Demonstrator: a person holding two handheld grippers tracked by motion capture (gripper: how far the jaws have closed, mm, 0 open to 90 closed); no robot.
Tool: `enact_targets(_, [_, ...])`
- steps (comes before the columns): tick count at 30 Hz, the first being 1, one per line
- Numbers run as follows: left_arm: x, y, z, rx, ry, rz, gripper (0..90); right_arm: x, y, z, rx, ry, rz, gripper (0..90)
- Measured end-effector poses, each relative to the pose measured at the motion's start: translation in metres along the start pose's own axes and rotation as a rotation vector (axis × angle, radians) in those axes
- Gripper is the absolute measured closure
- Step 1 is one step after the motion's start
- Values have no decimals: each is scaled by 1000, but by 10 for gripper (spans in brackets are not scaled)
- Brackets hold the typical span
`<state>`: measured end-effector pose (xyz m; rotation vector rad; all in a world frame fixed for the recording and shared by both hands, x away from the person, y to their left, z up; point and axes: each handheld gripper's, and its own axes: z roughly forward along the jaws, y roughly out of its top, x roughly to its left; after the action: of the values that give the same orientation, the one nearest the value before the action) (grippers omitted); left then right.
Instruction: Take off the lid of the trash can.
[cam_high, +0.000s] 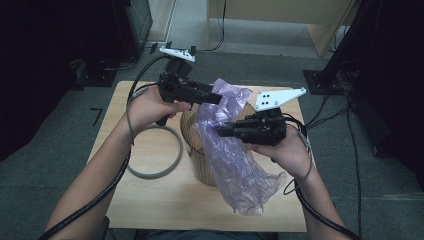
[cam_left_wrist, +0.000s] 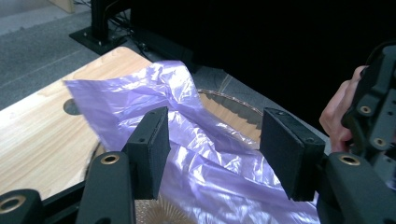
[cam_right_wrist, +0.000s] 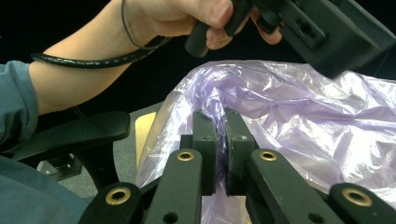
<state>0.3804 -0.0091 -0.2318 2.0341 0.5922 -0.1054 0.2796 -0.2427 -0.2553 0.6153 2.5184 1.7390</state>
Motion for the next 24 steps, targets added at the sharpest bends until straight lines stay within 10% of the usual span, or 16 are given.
enact_targets(24, [-10, -39, 27, 106, -48, 15, 413, 3, 4, -10, -42, -23, -23, 870])
